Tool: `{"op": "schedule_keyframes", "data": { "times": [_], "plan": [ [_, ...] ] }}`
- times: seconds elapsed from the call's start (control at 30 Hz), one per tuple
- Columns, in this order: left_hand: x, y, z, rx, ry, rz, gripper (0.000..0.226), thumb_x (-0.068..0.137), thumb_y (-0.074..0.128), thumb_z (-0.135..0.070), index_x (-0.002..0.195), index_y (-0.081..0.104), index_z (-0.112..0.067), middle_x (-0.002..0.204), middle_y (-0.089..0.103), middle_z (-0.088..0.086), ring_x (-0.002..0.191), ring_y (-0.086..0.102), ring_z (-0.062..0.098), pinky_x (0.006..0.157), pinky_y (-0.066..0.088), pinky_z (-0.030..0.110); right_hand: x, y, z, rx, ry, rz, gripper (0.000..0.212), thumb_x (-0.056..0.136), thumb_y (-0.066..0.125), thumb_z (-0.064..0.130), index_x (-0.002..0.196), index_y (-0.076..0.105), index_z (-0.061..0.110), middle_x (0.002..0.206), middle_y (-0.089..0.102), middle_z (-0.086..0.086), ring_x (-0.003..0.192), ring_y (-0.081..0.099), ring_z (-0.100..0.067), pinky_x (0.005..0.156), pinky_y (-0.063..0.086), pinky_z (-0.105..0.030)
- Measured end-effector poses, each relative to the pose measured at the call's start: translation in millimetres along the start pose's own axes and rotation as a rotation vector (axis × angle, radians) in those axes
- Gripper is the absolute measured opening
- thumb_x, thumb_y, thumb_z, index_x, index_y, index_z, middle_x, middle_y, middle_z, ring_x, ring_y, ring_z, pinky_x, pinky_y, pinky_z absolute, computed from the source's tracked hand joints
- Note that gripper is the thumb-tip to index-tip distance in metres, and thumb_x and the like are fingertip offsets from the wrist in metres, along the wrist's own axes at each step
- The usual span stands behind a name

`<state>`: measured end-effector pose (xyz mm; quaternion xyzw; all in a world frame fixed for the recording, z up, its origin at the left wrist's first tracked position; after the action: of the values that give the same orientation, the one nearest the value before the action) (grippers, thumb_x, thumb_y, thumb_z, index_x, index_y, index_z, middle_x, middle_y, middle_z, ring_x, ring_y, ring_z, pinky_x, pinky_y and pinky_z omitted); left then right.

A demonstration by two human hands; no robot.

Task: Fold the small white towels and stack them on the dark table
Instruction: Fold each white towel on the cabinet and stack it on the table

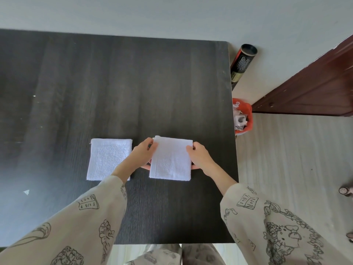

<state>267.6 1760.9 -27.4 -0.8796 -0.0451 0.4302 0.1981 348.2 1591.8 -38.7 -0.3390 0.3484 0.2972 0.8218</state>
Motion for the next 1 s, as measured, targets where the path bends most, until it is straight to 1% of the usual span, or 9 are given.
{"op": "schedule_keyframes", "data": {
  "times": [0.17,0.33,0.43,0.53,0.6,0.67,0.73,0.87,1.0],
  "plan": [
    [2.1,-0.5,3.1,0.035,0.01,-0.027,0.032,0.1,0.03,-0.032,0.122,0.042,-0.012,0.106,0.059,0.01,0.088,0.064,0.027,0.074,0.057,0.04,-0.4,0.3,-0.6,-0.009,-0.002,-0.013,0.026,0.1,0.034,0.021,0.118,0.045,0.007,0.118,0.053,-0.012,0.108,0.054,-0.026,0.084,0.054,-0.04],
    [3.1,-0.6,5.1,0.057,0.029,-0.068,0.031,0.099,0.032,-0.033,0.12,0.043,-0.013,0.102,0.059,0.01,0.084,0.063,0.026,0.067,0.056,0.033,-0.2,-1.3,1.1,-0.073,-0.032,-0.04,0.026,0.099,0.036,0.021,0.115,0.049,0.005,0.117,0.056,-0.013,0.105,0.056,-0.026,0.088,0.053,-0.042],
    [1.8,-0.9,8.4,0.037,0.021,-0.12,0.032,0.098,0.036,-0.032,0.123,0.04,-0.012,0.104,0.057,0.008,0.086,0.061,0.025,0.066,0.055,0.033,-2.8,-5.4,1.7,-0.135,-0.045,-0.092,0.023,0.097,0.039,0.024,0.102,0.052,0.006,0.107,0.06,-0.015,0.096,0.061,-0.028,0.085,0.055,-0.044],
    [-9.0,-5.8,9.8,-0.007,-0.004,-0.182,0.033,0.098,0.04,-0.028,0.125,0.038,-0.01,0.095,0.057,0.008,0.084,0.061,0.025,0.072,0.055,0.036,-11.3,-11.1,-1.8,-0.199,-0.045,-0.13,0.021,0.097,0.042,0.029,0.092,0.049,0.01,0.093,0.061,-0.015,0.079,0.061,-0.024,0.083,0.055,-0.044],
    [-23.5,-14.7,5.2,0.032,0.038,-0.285,0.033,0.097,0.04,-0.024,0.127,0.039,-0.009,0.093,0.055,0.004,0.084,0.055,0.024,0.076,0.047,0.034,-20.5,-14.8,-8.6,-0.194,-0.028,-0.139,0.021,0.097,0.043,0.03,0.096,0.05,0.01,0.097,0.063,-0.015,0.077,0.06,-0.022,0.085,0.054,-0.042],
    [-42.1,-20.3,-3.0,0.04,0.107,-0.398,0.031,0.097,0.038,-0.019,0.127,0.042,-0.01,0.098,0.054,0.003,0.084,0.05,0.02,0.075,0.039,0.031,-32.5,-20.4,-16.6,-0.164,-0.014,-0.142,0.029,0.097,0.044,0.03,0.108,0.054,0.005,0.106,0.064,-0.017,0.089,0.064,-0.026,0.088,0.053,-0.039],
    [-60.9,-11.9,-16.1,0.015,0.197,-0.432,0.029,0.097,0.038,-0.018,0.125,0.044,-0.012,0.105,0.054,0.002,0.085,0.05,0.017,0.074,0.039,0.029,-48.9,-30.4,-30.4,-0.116,0.003,-0.159,0.033,0.097,0.044,0.033,0.118,0.053,0.008,0.112,0.063,-0.012,0.098,0.063,-0.023,0.091,0.052,-0.035],
    [-87.5,46.3,-53.7,0.074,0.358,-0.292,0.027,0.097,0.04,-0.02,0.123,0.046,-0.016,0.108,0.049,-0.003,0.093,0.048,0.012,0.079,0.042,0.023,-98.2,-61.3,-73.4,0.115,0.013,-0.22,0.029,0.097,0.043,0.032,0.116,0.052,0.012,0.106,0.063,-0.006,0.092,0.063,-0.017,0.083,0.051,-0.029],
    [-112.4,133.7,-94.5,0.212,0.483,-0.073,0.022,0.097,0.042,-0.02,0.117,0.05,-0.018,0.1,0.059,-0.002,0.077,0.054,0.008,0.066,0.042,0.013,-161.1,-103.8,-140.1,0.377,0.06,-0.314,0.015,0.097,0.044,0.025,0.098,0.055,0.014,0.089,0.06,-0.002,0.081,0.059,-0.016,0.073,0.05,-0.025]
  ]
}}
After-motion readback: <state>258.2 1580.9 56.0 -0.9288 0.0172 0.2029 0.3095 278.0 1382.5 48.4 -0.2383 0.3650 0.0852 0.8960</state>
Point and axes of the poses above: each hand's wrist, its own x-axis towards the middle knuckle, its own y-axis out of the palm, z = x × y, the point moved 8 cm from there along x, towards the middle knuckle
